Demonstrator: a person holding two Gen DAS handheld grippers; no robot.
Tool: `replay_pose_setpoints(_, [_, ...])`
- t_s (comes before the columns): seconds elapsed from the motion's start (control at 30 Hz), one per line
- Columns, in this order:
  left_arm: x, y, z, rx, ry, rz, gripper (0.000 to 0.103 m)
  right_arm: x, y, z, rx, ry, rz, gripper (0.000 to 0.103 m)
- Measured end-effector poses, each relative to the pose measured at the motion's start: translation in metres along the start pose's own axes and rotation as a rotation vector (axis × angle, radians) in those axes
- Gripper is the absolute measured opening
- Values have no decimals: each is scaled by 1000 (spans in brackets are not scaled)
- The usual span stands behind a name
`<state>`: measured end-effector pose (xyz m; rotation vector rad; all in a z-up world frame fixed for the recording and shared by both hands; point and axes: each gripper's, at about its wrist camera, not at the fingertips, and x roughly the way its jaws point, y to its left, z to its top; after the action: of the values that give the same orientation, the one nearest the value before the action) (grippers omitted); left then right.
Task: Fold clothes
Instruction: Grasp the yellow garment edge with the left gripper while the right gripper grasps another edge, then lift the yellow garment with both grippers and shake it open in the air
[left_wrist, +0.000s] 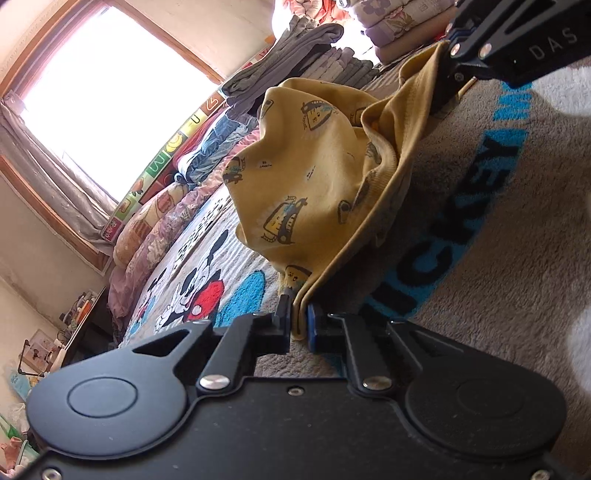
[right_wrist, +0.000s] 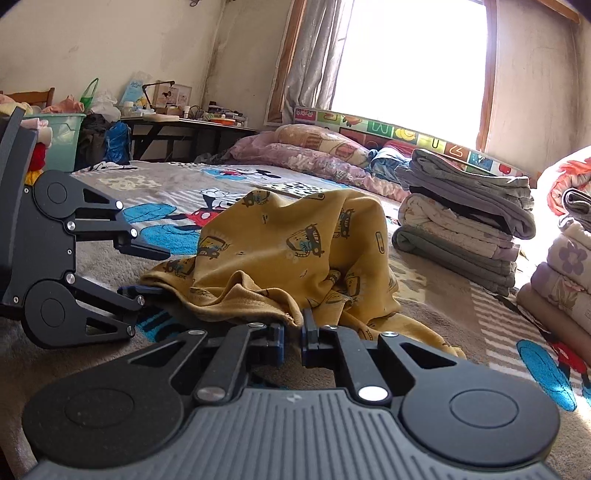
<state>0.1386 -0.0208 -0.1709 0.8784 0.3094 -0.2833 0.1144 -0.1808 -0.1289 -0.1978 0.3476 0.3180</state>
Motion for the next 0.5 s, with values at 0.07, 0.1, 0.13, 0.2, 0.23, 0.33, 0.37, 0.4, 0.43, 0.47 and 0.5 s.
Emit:
replay_pose_setpoints(0.07, [-6, 0, 0, -3, -8, 25, 7, -5, 0, 0, -2, -12, -9, 9])
replay_pose_setpoints(0.1, [-13, 2, 1, -19, -19, 37, 7, -8, 1, 0, -3, -20, -12, 9])
replay_pose_setpoints(0.13, [-20, 5, 3, -35, -30, 50, 7, -10, 1, 0, 3, -26, -11, 9])
replay_pose_setpoints(0.2, [-34, 9, 6, -68, -53, 75, 7, -16, 2, 0, 2, -36, -20, 9])
replay_pose_setpoints(0.23, [-41, 11, 8, -84, -64, 88, 7, -19, 3, -1, 1, -40, -24, 9])
replay_pose_setpoints(0.33, [-62, 18, 13, -133, -97, 126, 7, -29, 6, 0, -15, -53, -32, 9])
replay_pose_setpoints(0.37, [-69, 21, 15, -149, -108, 139, 7, -35, 6, 1, -20, -61, -35, 9])
replay_pose_setpoints(0.4, [-76, 23, 16, -165, -119, 151, 7, -40, 7, 3, -26, -70, -37, 9])
replay_pose_setpoints(0.43, [-83, 25, 18, -181, -130, 164, 7, -47, 8, 5, -31, -81, -39, 9])
replay_pose_setpoints(0.47, [-90, 28, 20, -199, -142, 176, 7, -53, 8, 7, -34, -91, -41, 9])
replay_pose_setpoints(0.5, [-98, 32, 24, -217, -154, 183, 7, -60, 8, 10, -36, -103, -43, 9])
